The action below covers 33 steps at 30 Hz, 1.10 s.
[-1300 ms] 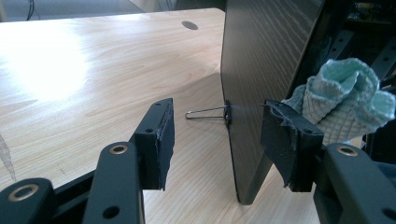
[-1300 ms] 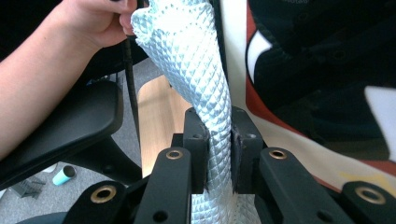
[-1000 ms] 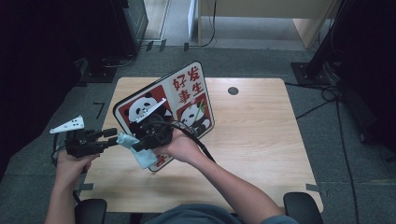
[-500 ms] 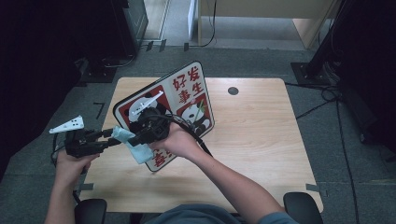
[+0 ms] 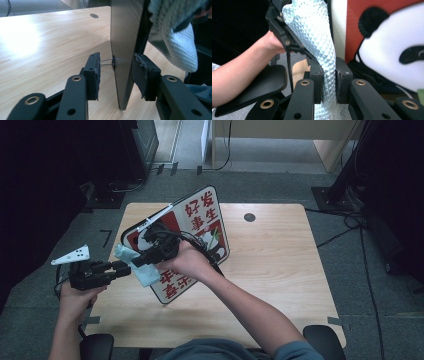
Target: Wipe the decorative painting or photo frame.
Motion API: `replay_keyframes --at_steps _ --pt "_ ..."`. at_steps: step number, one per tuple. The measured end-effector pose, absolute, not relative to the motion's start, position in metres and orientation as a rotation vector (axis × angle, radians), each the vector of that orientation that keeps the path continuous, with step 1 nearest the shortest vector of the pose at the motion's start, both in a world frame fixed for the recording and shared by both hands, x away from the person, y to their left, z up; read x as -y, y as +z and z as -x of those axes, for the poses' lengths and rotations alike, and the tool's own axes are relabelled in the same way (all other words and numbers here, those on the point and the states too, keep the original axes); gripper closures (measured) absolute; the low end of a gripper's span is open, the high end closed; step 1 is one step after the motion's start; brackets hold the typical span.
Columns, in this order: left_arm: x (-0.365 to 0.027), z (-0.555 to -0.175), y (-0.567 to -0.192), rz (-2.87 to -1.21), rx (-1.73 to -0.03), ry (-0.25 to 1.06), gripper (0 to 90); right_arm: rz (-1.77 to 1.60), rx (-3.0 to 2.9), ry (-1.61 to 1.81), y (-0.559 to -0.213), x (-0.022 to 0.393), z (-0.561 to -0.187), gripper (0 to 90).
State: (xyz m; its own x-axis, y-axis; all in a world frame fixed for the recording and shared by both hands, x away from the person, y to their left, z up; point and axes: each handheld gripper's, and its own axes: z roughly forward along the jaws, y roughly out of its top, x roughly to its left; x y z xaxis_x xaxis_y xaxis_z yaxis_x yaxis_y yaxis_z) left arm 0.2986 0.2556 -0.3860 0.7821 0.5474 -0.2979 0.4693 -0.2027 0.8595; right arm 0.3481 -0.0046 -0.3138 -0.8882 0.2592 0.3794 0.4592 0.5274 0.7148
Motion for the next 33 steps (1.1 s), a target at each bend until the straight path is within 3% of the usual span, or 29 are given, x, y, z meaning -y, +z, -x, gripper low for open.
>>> replay_keyframes --at_steps 23,33 --pt "-0.243 -0.285 -0.379 -1.821 -0.766 0.051 55.9 0.572 2.551 -1.336 -0.277 0.004 -0.361 79.7" --pt "-0.231 -0.284 -0.375 -1.818 -0.777 0.058 60.3 0.599 2.561 -1.366 -0.265 0.016 -0.369 79.9"
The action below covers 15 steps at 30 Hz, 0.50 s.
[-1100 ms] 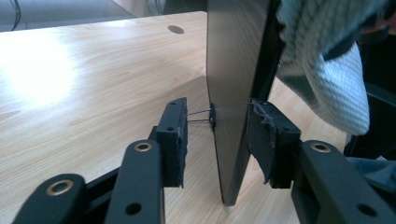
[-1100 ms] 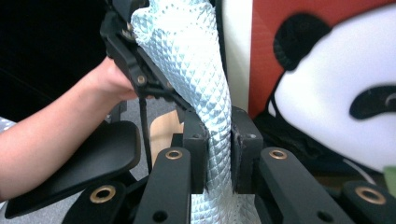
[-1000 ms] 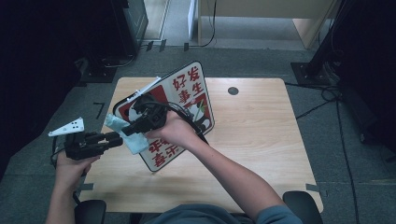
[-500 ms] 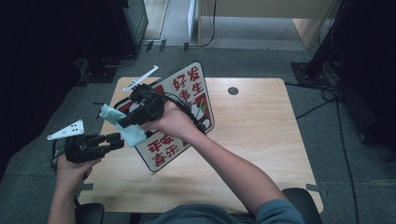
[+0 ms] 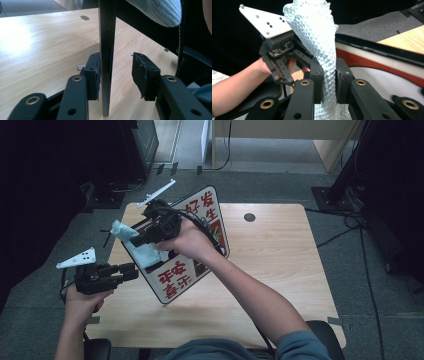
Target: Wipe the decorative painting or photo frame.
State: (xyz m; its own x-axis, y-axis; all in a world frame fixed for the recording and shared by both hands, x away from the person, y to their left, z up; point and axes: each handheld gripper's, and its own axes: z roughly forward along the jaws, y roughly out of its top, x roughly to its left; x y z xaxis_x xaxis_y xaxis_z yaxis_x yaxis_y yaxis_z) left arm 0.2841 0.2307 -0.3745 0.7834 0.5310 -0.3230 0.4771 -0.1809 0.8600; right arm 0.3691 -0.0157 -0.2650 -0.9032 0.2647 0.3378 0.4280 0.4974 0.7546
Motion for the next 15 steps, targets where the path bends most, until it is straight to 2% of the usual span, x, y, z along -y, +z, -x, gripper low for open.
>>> replay_keyframes --at_steps 15 --pt "-0.220 -0.287 -0.376 -1.812 -0.816 0.101 66.6 0.607 2.576 -1.439 -0.229 0.014 -0.384 79.9"
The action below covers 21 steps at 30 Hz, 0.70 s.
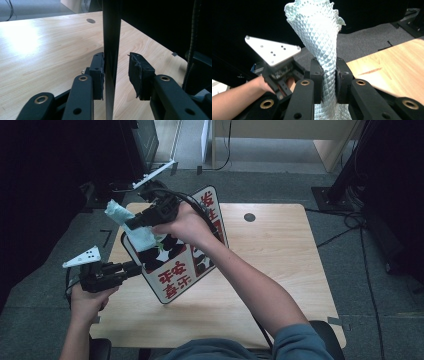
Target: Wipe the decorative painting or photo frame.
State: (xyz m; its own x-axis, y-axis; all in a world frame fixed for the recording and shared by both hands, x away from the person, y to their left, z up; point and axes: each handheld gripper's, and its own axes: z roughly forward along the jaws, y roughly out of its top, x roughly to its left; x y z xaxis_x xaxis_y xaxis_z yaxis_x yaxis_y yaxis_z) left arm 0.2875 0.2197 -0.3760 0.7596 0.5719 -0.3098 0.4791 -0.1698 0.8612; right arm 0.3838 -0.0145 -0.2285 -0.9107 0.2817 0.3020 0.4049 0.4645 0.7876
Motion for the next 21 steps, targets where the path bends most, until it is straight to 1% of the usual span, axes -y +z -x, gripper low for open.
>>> replay_keyframes --at_steps 6,11,21 --pt "-0.214 -0.291 -0.379 -1.811 -0.829 0.115 71.5 0.616 2.585 -1.442 -0.217 0.002 -0.393 79.9" --pt "-0.214 -0.291 -0.380 -1.809 -0.847 0.126 78.1 0.627 2.633 -1.388 -0.226 -0.008 -0.400 79.9" --pt "-0.212 -0.290 -0.380 -1.811 -0.864 0.137 78.8 0.608 2.666 -1.399 -0.237 -0.007 -0.403 79.8"
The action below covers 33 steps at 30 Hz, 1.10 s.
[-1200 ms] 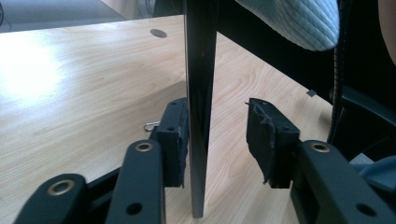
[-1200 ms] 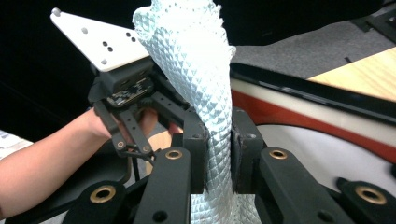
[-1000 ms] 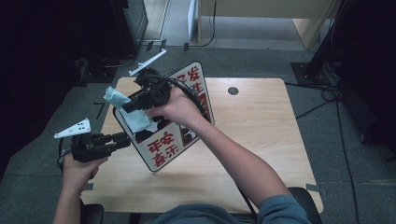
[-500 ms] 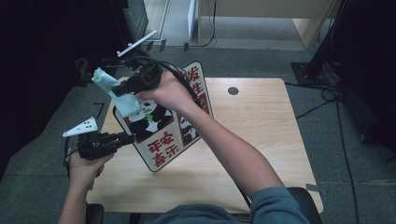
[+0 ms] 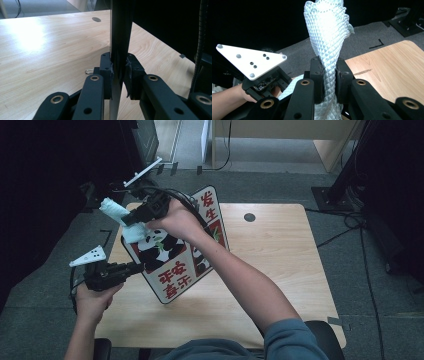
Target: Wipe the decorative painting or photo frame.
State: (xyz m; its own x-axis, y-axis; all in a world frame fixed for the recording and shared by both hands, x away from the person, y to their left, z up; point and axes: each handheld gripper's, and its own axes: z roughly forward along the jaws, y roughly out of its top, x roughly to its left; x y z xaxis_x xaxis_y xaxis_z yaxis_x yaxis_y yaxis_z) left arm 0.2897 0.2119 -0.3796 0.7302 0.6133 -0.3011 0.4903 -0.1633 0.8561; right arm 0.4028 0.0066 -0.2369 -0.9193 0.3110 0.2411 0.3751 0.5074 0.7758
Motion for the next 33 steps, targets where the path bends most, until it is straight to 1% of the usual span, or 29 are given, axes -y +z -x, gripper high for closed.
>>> replay_keyframes --at_steps 33 --pt "-0.211 -0.288 -0.379 -1.825 -0.868 0.136 79.2 0.653 2.610 -1.499 -0.245 0.023 -0.412 79.6"
